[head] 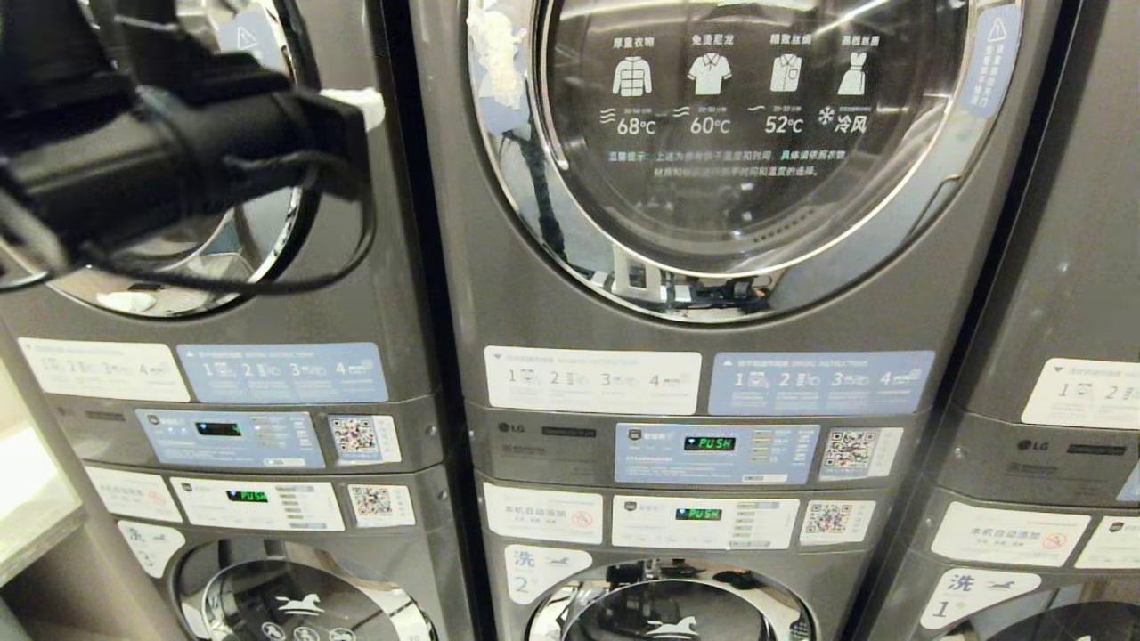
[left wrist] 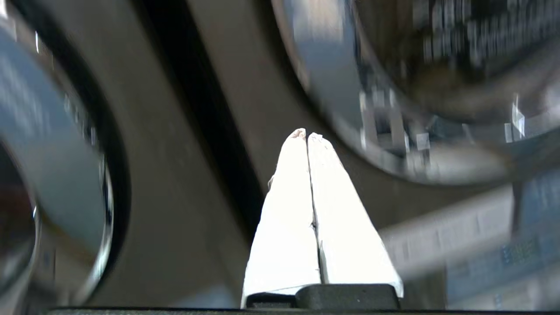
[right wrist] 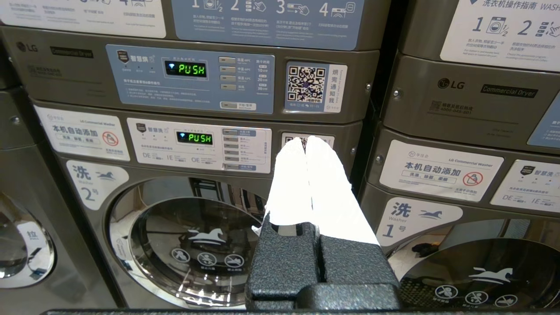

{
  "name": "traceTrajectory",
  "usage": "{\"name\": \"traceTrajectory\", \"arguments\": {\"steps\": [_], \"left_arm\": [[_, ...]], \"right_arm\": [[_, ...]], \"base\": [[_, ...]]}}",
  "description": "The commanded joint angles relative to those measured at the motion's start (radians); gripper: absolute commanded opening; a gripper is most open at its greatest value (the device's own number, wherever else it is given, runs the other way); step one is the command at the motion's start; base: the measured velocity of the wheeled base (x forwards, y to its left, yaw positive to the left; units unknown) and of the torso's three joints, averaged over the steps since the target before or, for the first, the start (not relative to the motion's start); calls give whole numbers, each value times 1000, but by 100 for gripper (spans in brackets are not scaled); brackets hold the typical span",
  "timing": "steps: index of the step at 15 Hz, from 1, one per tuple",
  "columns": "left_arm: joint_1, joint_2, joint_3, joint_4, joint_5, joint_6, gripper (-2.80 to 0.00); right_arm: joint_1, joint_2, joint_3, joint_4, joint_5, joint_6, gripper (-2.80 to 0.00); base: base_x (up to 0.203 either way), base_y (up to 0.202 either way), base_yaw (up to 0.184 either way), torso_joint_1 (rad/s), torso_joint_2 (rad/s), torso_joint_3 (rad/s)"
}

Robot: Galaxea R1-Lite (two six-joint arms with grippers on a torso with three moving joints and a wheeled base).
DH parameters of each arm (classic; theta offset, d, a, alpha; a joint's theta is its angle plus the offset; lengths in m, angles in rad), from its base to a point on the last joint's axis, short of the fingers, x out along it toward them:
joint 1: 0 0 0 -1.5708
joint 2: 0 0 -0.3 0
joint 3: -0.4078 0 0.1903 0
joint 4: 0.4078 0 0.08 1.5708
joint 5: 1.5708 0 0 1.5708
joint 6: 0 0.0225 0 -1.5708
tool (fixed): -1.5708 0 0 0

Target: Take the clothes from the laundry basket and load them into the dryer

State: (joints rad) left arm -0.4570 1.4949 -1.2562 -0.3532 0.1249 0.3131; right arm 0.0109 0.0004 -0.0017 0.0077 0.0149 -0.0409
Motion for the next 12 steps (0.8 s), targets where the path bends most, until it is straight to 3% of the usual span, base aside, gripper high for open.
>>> {"name": "traceTrajectory", "arguments": {"steps": [1,3,5,8,10,12], "left_arm": [[1,-214,198,26,1,-4,-280],[1,-378,450,136,-4,-54,-280],[1,-511,703,235,-17,-147,-280],[1,-711,1040,304,-50,-244,-280],[1,-849,1181,350,-104,-274,-280],[8,-885,1224,442,-123,-287,-280]], "right_arm": [[0,0,0,0,0,-1,-280],[0,0,0,0,0,-1,-280],[0,0,1,0,-3,9,-280],[0,0,2,0,-4,17,-280],[0,0,2,-2,-5,15,-280],[0,-1,2,0,-5,14,-280]], "base": [[0,0,0,0,0,0],[0,0,0,0,0,0],[0,0,0,0,0,0],[0,0,0,0,0,0],[0,0,0,0,0,0],[0,0,0,0,0,0]]}}
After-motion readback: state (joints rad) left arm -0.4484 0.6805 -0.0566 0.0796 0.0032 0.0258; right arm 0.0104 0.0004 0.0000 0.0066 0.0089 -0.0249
